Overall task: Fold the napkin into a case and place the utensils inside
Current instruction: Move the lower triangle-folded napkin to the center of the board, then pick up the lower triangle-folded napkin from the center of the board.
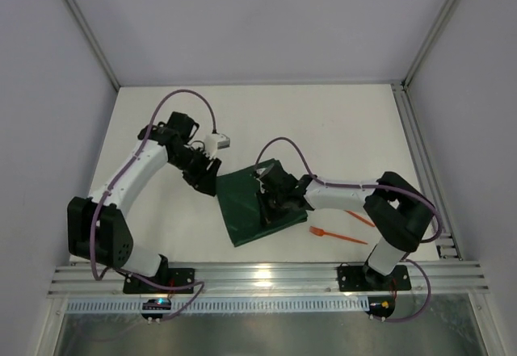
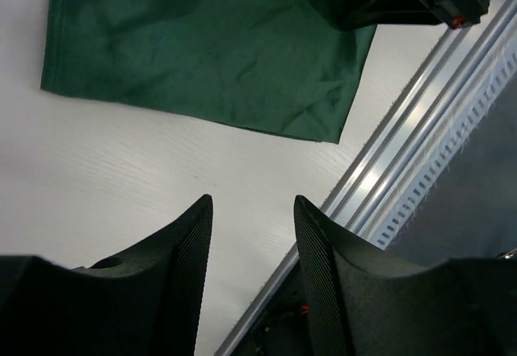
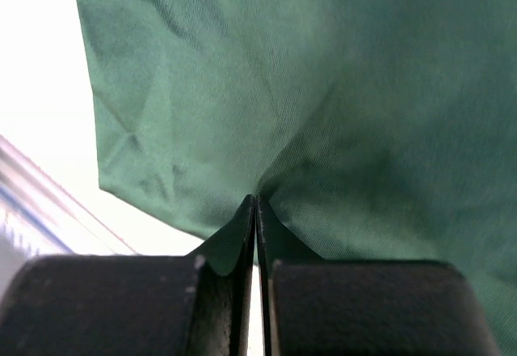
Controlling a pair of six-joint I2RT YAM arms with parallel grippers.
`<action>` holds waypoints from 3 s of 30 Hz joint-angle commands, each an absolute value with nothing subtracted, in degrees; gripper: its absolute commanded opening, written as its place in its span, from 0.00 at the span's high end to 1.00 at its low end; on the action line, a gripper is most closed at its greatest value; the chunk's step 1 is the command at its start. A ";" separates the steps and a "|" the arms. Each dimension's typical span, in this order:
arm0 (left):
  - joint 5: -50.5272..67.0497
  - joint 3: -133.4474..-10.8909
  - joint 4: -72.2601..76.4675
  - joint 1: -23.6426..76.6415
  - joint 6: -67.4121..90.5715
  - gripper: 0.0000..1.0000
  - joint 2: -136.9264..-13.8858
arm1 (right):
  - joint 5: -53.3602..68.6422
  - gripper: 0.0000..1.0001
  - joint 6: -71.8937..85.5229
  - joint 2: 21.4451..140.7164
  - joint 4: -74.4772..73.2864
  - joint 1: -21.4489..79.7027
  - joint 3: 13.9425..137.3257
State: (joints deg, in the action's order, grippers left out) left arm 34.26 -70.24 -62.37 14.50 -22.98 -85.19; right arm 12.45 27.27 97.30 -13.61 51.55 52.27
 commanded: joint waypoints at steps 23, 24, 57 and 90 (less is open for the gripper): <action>12.39 -38.94 -34.11 63.54 -69.43 0.41 -72.59 | 16.26 0.65 25.23 71.54 -20.22 27.07 38.68; 12.65 -38.94 -33.58 63.63 -69.43 0.41 -74.34 | 16.26 0.65 25.31 72.15 -19.61 26.64 38.06; 7.47 -34.54 -26.54 64.69 -63.64 0.92 -77.70 | 17.14 0.64 26.46 76.03 -14.15 26.10 29.53; 7.47 -40.60 -26.89 56.87 -55.72 1.00 -71.72 | 22.42 0.51 31.20 75.51 -9.22 26.10 25.66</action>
